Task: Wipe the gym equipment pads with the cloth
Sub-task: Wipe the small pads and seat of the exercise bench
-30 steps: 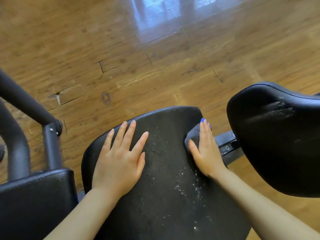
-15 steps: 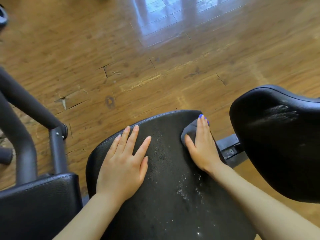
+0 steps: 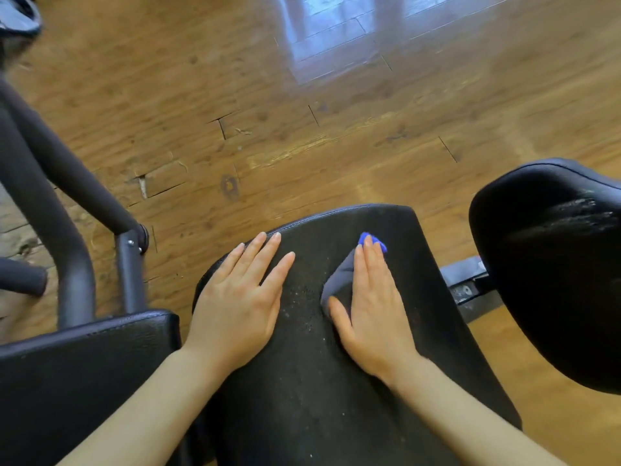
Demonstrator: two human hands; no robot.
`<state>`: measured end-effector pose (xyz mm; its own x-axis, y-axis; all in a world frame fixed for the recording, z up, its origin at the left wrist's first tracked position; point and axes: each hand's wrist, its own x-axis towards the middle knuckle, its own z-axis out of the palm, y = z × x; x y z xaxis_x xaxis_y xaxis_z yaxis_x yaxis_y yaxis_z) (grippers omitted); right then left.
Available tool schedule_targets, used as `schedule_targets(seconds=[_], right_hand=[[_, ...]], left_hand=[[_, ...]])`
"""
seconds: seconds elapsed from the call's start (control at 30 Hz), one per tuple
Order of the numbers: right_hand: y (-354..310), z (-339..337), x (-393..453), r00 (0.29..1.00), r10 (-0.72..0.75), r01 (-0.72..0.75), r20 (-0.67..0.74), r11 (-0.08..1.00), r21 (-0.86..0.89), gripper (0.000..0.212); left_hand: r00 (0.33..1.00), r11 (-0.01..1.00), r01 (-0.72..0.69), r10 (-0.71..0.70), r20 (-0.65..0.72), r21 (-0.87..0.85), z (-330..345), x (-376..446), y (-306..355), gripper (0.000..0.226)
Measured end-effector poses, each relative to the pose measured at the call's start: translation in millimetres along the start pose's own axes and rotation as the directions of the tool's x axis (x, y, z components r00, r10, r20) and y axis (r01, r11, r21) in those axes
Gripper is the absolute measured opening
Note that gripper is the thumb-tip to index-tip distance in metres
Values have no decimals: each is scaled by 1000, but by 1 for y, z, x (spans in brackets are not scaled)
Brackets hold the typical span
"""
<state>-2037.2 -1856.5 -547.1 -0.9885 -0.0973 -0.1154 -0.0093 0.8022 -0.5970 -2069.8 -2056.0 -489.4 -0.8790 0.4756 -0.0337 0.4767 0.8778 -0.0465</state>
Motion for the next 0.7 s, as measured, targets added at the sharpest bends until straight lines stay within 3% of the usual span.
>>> schedule_targets(seconds=[0.1,0.33,0.53,0.63,0.7], right_hand=[[-17,8,-53,999,-34,35,39,999,-15,85],[-40,13,47,998,-31,28,-56,997,-69,81],[-43,15,-77,990,-130,134,50,989,-69,84],[-40,15,-43,983,-173,178,68,980,-88,81],[-47,13,6,988,-154,153,-1,983,-98,79]], left_hand=[[998,998,60,-61,-30,-30,-4,-9,0,48],[993,992,109,-111,-35,-56,-3,-7,1,51],[992,991,121,-123,-27,-66,-2,-8,1,54],[992,991,117,-120,-37,-65,-2,-8,0,54],[991,990,119,-123,-50,-74,-2,-7,0,53]])
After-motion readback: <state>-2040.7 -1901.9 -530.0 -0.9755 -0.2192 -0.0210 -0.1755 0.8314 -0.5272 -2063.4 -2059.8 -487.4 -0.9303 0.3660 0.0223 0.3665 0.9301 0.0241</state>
